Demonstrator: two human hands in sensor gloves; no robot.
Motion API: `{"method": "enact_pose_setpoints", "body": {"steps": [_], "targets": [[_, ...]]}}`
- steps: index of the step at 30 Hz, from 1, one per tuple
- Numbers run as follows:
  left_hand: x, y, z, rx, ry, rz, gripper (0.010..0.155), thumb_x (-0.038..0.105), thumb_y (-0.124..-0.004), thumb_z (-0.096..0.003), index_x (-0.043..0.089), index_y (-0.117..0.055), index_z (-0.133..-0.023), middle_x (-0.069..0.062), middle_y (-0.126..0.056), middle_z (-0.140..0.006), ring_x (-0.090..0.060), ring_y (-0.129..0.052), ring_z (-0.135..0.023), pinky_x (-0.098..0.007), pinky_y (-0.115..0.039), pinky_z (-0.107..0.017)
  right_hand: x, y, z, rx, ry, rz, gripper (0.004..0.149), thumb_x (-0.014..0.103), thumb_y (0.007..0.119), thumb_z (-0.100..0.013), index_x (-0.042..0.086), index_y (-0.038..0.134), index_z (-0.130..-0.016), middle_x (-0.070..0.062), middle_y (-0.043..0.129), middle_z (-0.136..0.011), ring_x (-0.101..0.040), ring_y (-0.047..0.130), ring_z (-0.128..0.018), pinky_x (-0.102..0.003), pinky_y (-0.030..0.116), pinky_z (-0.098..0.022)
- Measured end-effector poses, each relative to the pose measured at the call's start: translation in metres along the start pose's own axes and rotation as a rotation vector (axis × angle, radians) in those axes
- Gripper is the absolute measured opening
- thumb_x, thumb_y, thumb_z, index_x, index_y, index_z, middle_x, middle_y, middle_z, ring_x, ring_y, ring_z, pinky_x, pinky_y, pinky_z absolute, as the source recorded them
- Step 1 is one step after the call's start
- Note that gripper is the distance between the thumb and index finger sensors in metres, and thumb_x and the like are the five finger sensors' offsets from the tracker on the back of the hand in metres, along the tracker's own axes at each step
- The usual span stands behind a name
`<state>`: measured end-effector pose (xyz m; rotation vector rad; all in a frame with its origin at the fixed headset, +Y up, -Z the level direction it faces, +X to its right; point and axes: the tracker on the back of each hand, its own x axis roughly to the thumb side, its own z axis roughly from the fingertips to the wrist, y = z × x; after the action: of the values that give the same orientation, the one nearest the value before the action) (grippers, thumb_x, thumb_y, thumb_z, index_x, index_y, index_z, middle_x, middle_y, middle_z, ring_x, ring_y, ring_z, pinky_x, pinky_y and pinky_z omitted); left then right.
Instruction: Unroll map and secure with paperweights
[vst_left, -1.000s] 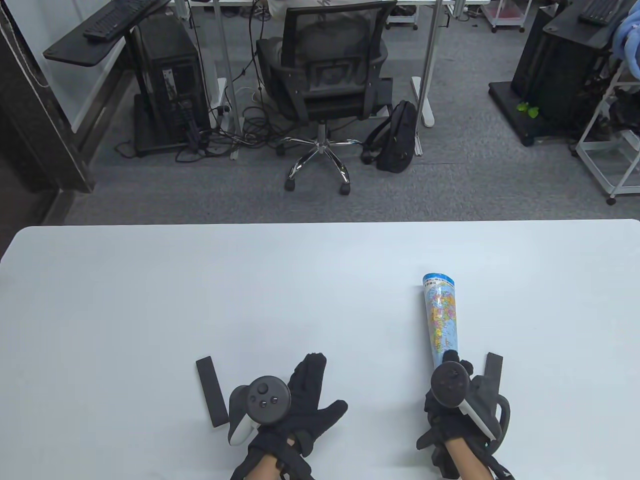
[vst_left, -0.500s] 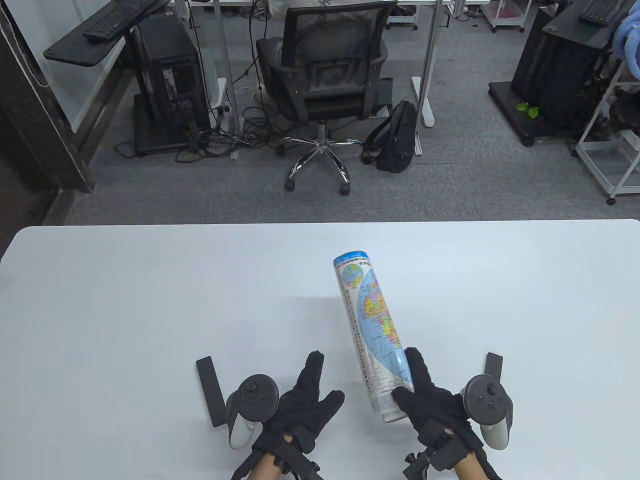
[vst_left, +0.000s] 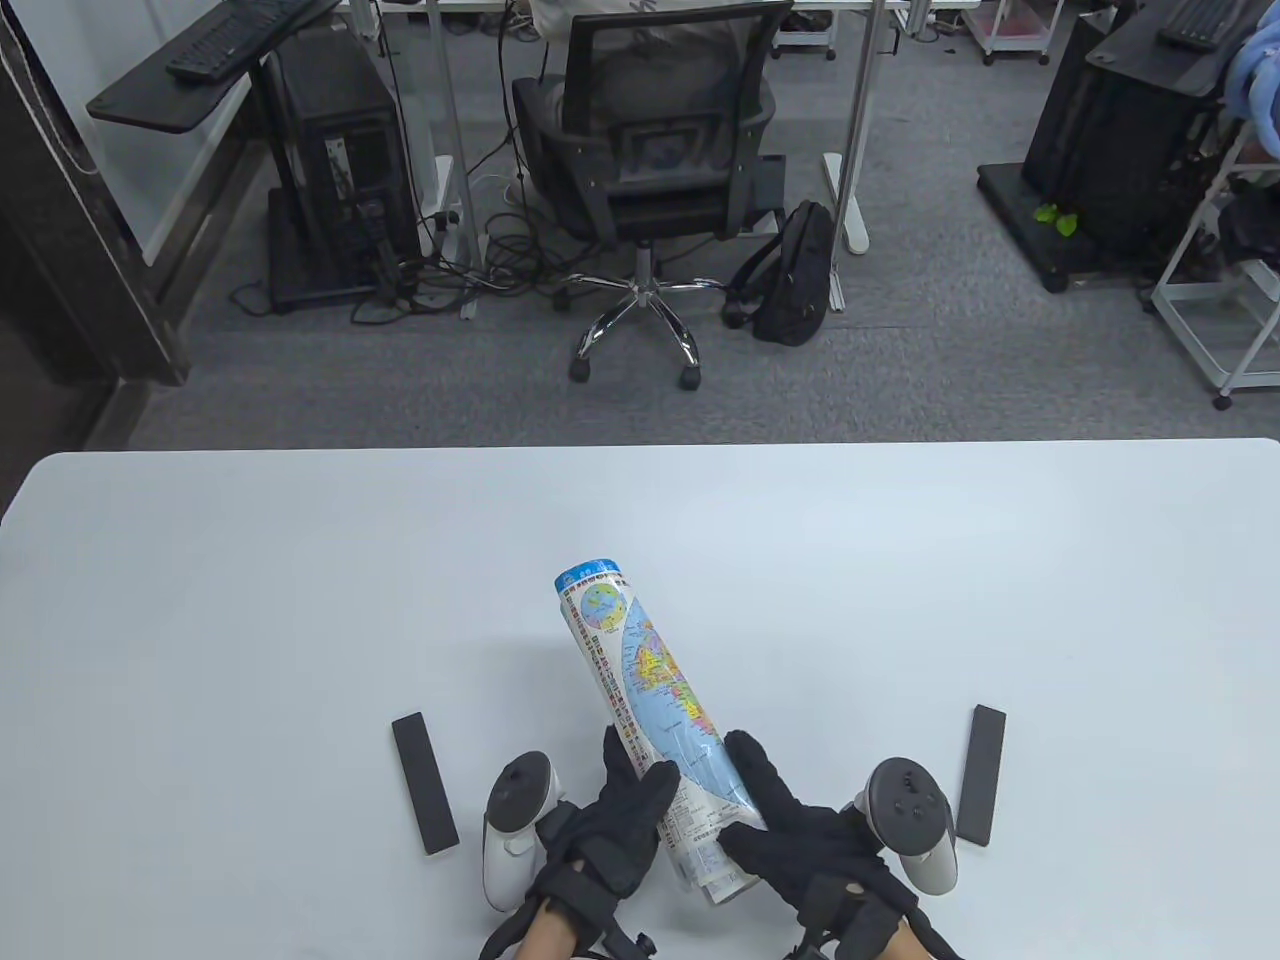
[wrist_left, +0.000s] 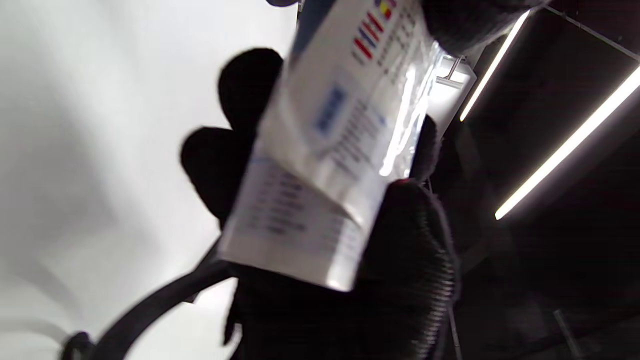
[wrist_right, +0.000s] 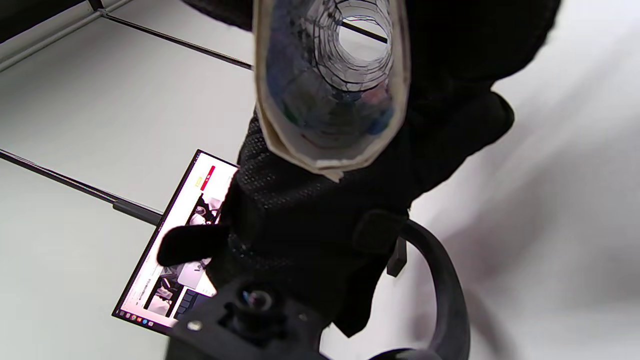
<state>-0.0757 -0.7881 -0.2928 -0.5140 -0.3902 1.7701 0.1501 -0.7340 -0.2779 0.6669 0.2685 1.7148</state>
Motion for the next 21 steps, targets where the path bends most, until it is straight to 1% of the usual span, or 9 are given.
{"method": "enact_pose_setpoints", "body": {"steps": [3, 6, 7, 9, 11, 12, 15, 18, 21], "targets": [[0.000, 0.001, -0.001, 0.017, -0.009, 0.050, 0.089, 0.052, -0.056, -0.0627, 0.017, 0.020, -0.093, -0.018, -0.023, -0.114, -0.045, -0.030, -0.105, -0.061, -0.038, -0.073, 0.000, 0.001, -0.001, 0.016, 0.018, 0.048, 0.070, 0.026, 0.071, -0.055, 0.006, 0.024, -0.104, -0.047, 0.042, -0.097, -0.057, 0.081, -0.074, -0.065, 0.073, -0.047], [0.005, 0.005, 0.000, 0.058, -0.021, 0.019, 0.087, 0.047, -0.061, -0.0624, 0.023, 0.014, -0.097, -0.016, -0.025, -0.113, -0.041, -0.043, -0.105, -0.057, -0.050, -0.073, 0.002, 0.002, -0.002, 0.035, 0.043, 0.156, 0.073, 0.026, 0.072, -0.055, 0.002, 0.024, -0.104, -0.045, 0.041, -0.099, -0.056, 0.079, -0.077, -0.066, 0.069, -0.048], [0.008, 0.006, 0.001, 0.085, -0.027, -0.033, 0.086, 0.045, -0.063, -0.0620, 0.024, 0.012, -0.098, -0.016, -0.025, -0.112, -0.037, -0.051, -0.103, -0.054, -0.056, -0.072, 0.003, 0.003, -0.002, 0.050, 0.061, 0.236, 0.072, 0.026, 0.072, -0.055, -0.001, 0.025, -0.104, -0.044, 0.040, -0.100, -0.055, 0.074, -0.080, -0.067, 0.066, -0.051], [0.015, 0.007, 0.004, 0.146, -0.027, -0.166, 0.085, 0.043, -0.067, -0.0608, 0.026, 0.006, -0.101, -0.016, -0.028, -0.111, -0.035, -0.058, -0.100, -0.051, -0.064, -0.070, 0.004, 0.005, -0.004, 0.053, 0.075, 0.338, 0.070, 0.024, 0.071, -0.055, -0.005, 0.028, -0.103, -0.044, 0.036, -0.101, -0.058, 0.066, -0.083, -0.070, 0.060, -0.052], [0.021, 0.005, 0.005, 0.183, -0.038, -0.316, 0.085, 0.042, -0.068, -0.0599, 0.025, 0.004, -0.102, -0.016, -0.030, -0.111, -0.034, -0.061, -0.098, -0.048, -0.069, -0.067, 0.005, 0.007, -0.005, 0.056, 0.088, 0.387, 0.067, 0.021, 0.068, -0.056, -0.006, 0.028, -0.103, -0.044, 0.034, -0.102, -0.059, 0.061, -0.085, -0.072, 0.055, -0.053], [0.024, 0.002, 0.005, 0.197, -0.036, -0.389, 0.085, 0.042, -0.068, -0.0594, 0.025, 0.003, -0.103, -0.016, -0.031, -0.111, -0.034, -0.061, -0.097, -0.048, -0.069, -0.067, 0.004, 0.008, -0.006, 0.058, 0.100, 0.381, 0.066, 0.020, 0.066, -0.056, -0.007, 0.027, -0.102, -0.044, 0.033, -0.101, -0.060, 0.059, -0.085, -0.073, 0.054, -0.053], [0.025, -0.007, 0.004, 0.193, -0.044, -0.493, 0.085, 0.042, -0.069, -0.0587, 0.025, 0.001, -0.103, -0.016, -0.031, -0.111, -0.035, -0.060, -0.098, -0.049, -0.068, -0.066, 0.002, 0.010, -0.007, 0.036, 0.101, 0.313, 0.066, 0.022, 0.061, -0.058, -0.009, 0.021, -0.100, -0.046, 0.032, -0.100, -0.061, 0.059, -0.085, -0.073, 0.053, -0.053], [0.024, -0.012, 0.004, 0.182, -0.073, -0.466, 0.080, 0.047, -0.064, -0.0595, 0.026, -0.002, -0.105, -0.016, -0.029, -0.112, -0.037, -0.058, -0.099, -0.050, -0.067, -0.067, -0.002, 0.005, -0.005, 0.001, 0.115, 0.258, 0.068, 0.026, 0.060, -0.060, -0.011, 0.019, -0.099, -0.048, 0.031, -0.099, -0.064, 0.056, -0.083, -0.075, 0.051, -0.052], [0.023, -0.016, 0.003, 0.137, -0.090, -0.352, 0.073, 0.050, -0.059, -0.0607, 0.029, -0.008, -0.108, -0.015, -0.027, -0.113, -0.038, -0.052, -0.102, -0.052, -0.063, -0.069, -0.007, -0.001, -0.003, -0.027, 0.124, 0.188, 0.070, 0.031, 0.058, -0.061, -0.013, 0.018, -0.099, -0.049, 0.031, -0.099, -0.065, 0.056, -0.083, -0.075, 0.050, -0.051]]}}
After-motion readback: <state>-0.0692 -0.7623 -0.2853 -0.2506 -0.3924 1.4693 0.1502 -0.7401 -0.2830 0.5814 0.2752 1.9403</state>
